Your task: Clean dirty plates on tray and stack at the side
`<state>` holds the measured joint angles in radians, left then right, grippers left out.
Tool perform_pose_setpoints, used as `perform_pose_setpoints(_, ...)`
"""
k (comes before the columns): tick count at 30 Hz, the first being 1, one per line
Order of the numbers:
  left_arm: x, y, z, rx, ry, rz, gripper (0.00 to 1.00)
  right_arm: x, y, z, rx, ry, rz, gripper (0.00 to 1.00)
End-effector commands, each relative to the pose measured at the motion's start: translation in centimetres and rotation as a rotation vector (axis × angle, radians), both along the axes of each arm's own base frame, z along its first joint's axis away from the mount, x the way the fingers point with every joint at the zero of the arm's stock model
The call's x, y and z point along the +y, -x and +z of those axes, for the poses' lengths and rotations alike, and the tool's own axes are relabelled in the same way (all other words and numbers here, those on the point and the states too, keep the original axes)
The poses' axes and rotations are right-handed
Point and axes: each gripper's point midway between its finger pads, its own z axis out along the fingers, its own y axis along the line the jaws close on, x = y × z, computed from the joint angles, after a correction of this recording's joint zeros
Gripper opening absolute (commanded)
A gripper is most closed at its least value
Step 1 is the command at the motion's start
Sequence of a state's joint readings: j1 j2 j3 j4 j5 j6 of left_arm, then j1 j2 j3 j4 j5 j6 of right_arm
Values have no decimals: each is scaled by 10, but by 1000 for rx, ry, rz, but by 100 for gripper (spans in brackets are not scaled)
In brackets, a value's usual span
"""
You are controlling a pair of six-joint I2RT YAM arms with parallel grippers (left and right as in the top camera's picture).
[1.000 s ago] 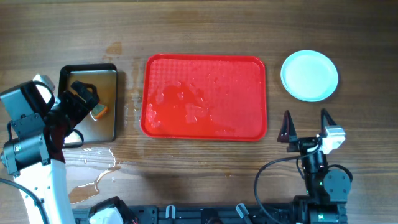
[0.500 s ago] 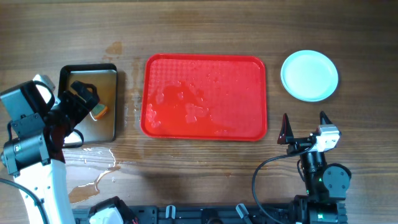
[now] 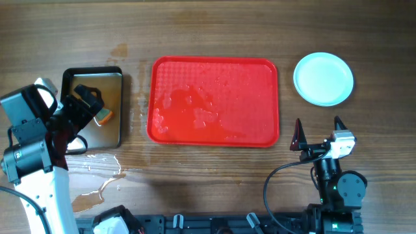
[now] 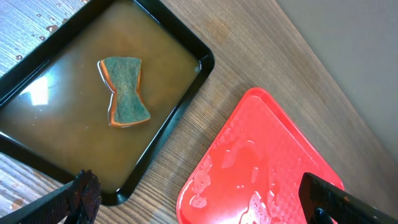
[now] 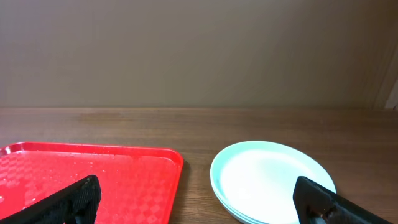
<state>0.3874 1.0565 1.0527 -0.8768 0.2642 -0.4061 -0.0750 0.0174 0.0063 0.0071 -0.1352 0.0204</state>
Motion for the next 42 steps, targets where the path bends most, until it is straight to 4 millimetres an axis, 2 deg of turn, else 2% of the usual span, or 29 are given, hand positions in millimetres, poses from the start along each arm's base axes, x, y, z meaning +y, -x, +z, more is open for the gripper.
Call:
perform_pose_setpoints(1,-13,-2,1,-7,25,-46,100,2,0,2,-9,15,14,100)
perform_pose_setpoints(5,-46,-4,2,-42,-57,-235,100,2,0,2,-9,15,14,100)
perform_pose_setpoints(6,-68,-4,0,-88,-116,-352,100,2,0,2,-9,15,14,100)
perform_pose_setpoints(7,-77,-3,-2,-117,-140,-400,100,2,0,2,-9,15,14,100)
perform_pose_setpoints(11,-99,7,-17,-227,-172,-471,100,2,0,2,-9,15,14,100)
perform_pose_setpoints(24,-118,24,-58,-567,-266,-502,100,2,0,2,-9,15,14,100)
perform_pose_setpoints(42,-111,36,-60,-778,-341,-437,100,2,0,2,-9,15,14,100)
